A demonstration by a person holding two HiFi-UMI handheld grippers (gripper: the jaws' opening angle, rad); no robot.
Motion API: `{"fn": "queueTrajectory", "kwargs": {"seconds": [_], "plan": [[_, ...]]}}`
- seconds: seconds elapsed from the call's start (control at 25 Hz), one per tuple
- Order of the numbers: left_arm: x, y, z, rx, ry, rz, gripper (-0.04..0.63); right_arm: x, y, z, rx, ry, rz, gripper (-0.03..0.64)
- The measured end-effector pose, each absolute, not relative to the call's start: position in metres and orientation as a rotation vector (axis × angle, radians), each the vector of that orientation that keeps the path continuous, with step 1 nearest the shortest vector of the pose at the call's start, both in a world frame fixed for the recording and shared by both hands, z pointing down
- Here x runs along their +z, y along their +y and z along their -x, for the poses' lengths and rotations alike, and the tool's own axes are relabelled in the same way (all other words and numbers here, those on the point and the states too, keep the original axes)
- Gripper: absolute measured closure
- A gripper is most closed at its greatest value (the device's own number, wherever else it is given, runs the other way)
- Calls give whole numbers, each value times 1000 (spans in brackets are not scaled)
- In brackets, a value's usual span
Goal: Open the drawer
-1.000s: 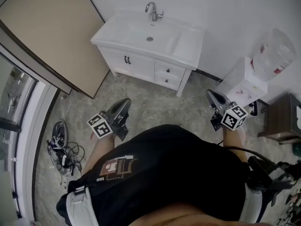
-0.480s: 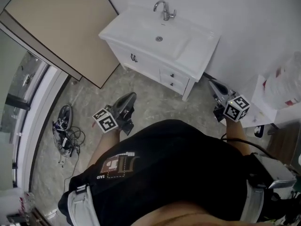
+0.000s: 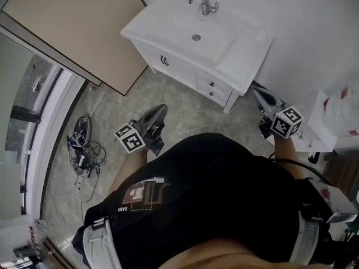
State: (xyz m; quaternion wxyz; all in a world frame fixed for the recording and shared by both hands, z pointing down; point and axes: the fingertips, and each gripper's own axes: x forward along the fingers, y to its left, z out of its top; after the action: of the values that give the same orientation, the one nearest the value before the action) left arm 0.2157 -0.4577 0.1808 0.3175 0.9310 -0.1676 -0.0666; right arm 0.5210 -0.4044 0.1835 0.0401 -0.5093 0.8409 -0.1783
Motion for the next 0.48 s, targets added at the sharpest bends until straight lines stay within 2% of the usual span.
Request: {"fn": "queueTrajectory", "kwargs": {"seconds": [0.24,0.48], "plan": [[180,-515,-190,-222,-357,-2481,604,167,-445,-484,-497,2577,1649,626],[199,-555,-185,-138,-249,-2494,604,160,-490,-455,-464,2604,1682,626]]}}
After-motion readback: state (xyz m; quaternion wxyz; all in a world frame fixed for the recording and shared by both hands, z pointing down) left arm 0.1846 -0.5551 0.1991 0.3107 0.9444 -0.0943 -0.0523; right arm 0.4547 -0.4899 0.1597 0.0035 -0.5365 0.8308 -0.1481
